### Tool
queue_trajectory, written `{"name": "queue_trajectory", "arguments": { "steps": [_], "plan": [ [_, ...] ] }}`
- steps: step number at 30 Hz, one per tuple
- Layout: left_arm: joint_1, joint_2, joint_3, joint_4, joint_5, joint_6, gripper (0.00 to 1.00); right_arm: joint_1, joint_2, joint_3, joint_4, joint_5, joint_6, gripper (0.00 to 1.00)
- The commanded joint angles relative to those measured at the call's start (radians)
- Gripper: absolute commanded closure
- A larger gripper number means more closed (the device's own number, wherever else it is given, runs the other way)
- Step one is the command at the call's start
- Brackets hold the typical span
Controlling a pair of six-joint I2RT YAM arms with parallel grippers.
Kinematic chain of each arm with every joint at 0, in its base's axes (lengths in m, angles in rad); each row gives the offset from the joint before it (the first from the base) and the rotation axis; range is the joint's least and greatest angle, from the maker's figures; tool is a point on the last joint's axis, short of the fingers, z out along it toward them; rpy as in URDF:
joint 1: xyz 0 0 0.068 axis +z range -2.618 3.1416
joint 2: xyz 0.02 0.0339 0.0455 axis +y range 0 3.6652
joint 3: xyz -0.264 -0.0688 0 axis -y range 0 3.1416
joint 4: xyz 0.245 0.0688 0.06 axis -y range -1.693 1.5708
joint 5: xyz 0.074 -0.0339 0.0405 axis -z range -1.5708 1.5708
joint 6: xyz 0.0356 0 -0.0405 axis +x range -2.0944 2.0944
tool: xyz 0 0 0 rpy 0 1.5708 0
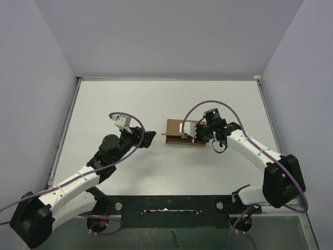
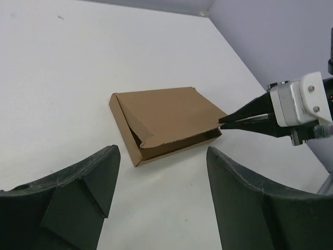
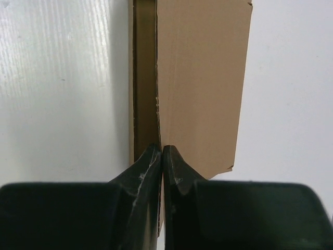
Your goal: Fold the paper box
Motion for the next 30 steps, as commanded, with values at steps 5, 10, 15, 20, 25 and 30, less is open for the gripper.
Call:
{"name": "queue_trajectory", "arguments": {
  "steps": [5,10,15,20,25,30],
  "plan": [
    [0.196,0.264,0.177,-0.134,0.452,-0.262,0.33,-0.002,0.079,0.018,-0.145,-0.100,-0.072,0.99],
    [0.210,0.427,0.250,-0.115,0.510,-0.265,0.33,-0.005,0.104,0.025,-0.166,-0.101,-0.082,0.92],
    [0.207,0.539,0.315,-0.114,0.522,-0.263,0.35,-0.006,0.111,0.032,-0.184,-0.112,-0.089,0.69],
    [0.189,0.662,0.403,-0.154,0.528,-0.235,0.37,-0.014,0.088,0.052,-0.220,-0.156,-0.089,0.52],
    [0.168,0.766,0.492,-0.240,0.508,-0.187,0.38,-0.097,0.007,0.078,-0.266,-0.336,-0.065,0.36],
    [0.161,0.818,0.525,-0.286,0.480,-0.158,0.39,-0.212,0.007,0.123,-0.248,-0.476,0.103,0.37]
  ]
}}
